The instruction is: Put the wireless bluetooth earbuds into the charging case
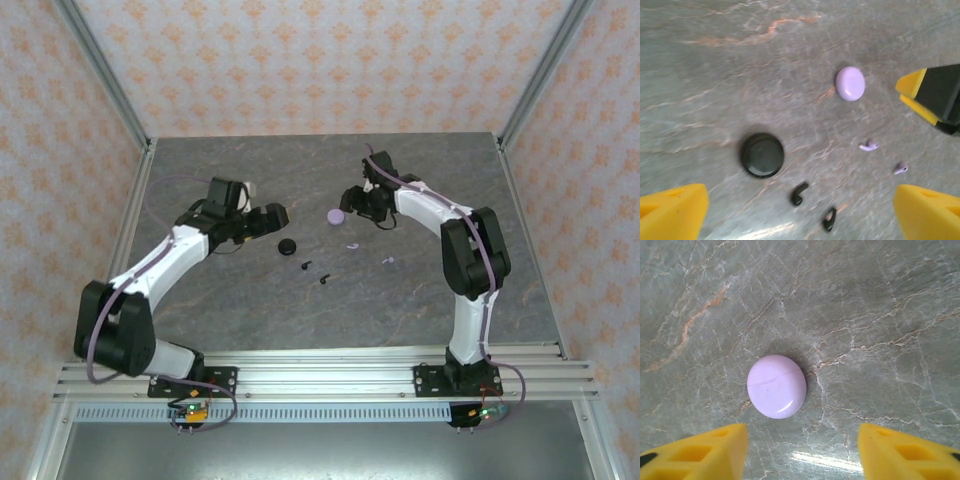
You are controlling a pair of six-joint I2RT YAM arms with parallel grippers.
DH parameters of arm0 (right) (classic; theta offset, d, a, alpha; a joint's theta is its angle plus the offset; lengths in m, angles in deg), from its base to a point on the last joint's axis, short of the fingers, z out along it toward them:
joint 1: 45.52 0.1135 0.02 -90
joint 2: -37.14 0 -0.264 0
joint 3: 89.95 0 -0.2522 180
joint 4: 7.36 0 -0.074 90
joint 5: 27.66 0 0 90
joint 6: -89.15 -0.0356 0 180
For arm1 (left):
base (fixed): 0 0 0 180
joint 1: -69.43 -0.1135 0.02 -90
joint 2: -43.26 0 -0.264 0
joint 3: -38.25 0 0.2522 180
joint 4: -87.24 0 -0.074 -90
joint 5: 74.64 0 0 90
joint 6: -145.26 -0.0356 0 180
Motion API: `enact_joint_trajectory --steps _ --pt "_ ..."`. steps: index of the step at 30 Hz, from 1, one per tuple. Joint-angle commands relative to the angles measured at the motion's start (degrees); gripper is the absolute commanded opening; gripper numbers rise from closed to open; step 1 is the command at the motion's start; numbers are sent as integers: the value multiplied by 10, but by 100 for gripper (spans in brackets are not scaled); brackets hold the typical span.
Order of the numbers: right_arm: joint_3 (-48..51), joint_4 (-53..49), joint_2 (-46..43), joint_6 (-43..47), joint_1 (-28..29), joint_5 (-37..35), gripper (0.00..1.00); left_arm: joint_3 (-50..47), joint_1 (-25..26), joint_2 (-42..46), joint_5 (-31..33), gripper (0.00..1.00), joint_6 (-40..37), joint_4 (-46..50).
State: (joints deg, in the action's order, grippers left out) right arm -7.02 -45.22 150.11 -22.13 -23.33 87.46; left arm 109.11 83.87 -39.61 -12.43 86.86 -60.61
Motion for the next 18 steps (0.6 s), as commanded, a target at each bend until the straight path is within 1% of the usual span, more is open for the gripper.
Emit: enact_joint_trajectory --steps 1,5,8,12,14,18 --pt "2 24 -12 37 -14 64 57 42 26 -51 -10 90 48 -76" --pt "-24 1 15 64 -29 106 56 89 63 -121 5 88 60 -78" --pt "-50 -20 39 77 -31 117 53 116 82 -166 7 85 74 -87" --pt "-95 -60 71 90 -31 129 46 146 98 -213 11 81 85 -93" --pt "-105 -62 81 91 -30 136 42 156 104 -230 11 81 88 -96" --pt "-117 -64 98 88 -30 139 40 168 112 -254 5 78 97 -111"
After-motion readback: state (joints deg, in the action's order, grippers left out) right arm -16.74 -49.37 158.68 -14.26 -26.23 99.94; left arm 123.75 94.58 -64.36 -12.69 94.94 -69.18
